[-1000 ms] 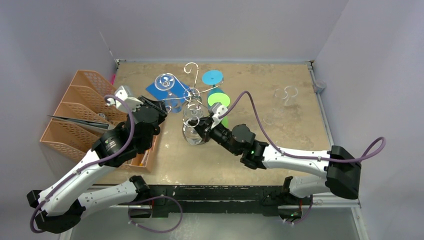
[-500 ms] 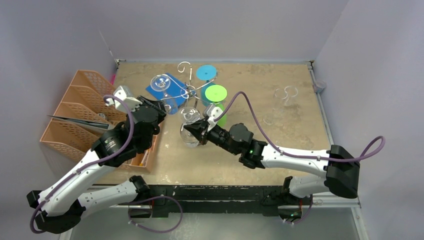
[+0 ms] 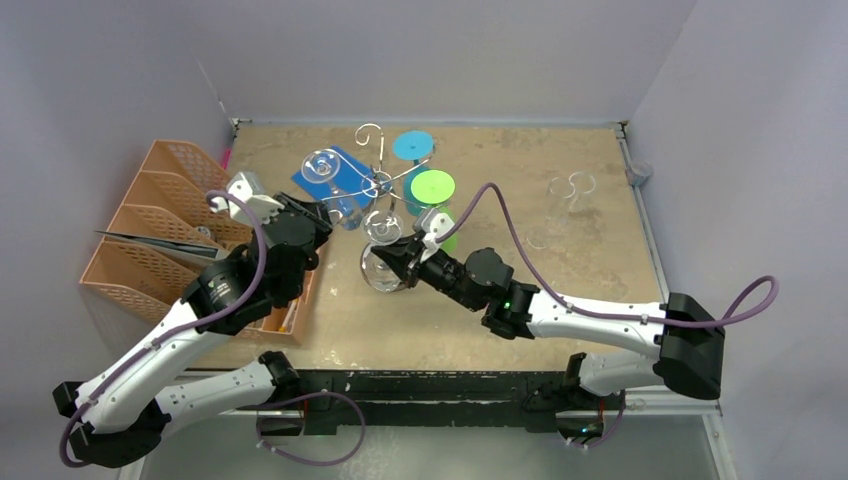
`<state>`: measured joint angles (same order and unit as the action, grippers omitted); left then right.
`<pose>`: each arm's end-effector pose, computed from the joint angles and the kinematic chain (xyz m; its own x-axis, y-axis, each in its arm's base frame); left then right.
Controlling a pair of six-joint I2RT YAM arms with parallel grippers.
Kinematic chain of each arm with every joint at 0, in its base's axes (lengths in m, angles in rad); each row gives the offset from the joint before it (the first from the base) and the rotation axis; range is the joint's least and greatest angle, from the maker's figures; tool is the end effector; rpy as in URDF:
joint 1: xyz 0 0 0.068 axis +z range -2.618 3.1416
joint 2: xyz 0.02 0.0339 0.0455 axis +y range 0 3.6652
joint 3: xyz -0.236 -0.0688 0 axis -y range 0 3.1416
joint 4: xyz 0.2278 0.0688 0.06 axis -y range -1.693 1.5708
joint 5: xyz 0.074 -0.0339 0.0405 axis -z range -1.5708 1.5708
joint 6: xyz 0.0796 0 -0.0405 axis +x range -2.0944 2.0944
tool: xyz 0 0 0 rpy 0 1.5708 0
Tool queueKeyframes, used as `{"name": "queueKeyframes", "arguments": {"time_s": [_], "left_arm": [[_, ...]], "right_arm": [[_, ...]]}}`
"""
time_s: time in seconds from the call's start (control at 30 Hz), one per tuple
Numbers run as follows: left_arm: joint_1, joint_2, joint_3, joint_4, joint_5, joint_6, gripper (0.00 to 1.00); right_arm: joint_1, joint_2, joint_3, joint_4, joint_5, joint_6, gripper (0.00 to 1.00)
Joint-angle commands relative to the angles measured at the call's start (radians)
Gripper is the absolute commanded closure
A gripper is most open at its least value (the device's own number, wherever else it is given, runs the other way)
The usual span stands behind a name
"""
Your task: Place the wine glass upside down on the wine glass rack
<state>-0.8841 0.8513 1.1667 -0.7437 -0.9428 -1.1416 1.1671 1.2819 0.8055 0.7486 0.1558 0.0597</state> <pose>0.1590 -0.0924 0.3686 -0.0984 -0.7227 -0.6842 -0.2446 0.6840 -0.6873 0.1409 0.2984 0.3296 0.0547 0.2782 -0.9590 -0.8546 0.5098 0.0991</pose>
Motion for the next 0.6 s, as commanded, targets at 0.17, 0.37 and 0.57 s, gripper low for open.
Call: {"name": "queueKeyframes", "arguments": {"time_s": [0.17,0.37,0.57], "left_arm": [[-0.002,-0.033,0.005,-0.027,-0.019,0.01,0.88],[-0.002,-0.038,0.001,-0.028,-0.013,0.009,0.86],[-0.002,-0.04,0.001,-0.028,-0.008,0.012,0.85]], "right_arm": [[0.006,-0.041,-0.025,0.124,0.109,-0.017,1.0],[0.007,-0.051,-0.05,0.155,0.14,-0.03,1.0],[0.006,-0.065,-0.055,0.162,0.159,-0.028,1.0]]}}
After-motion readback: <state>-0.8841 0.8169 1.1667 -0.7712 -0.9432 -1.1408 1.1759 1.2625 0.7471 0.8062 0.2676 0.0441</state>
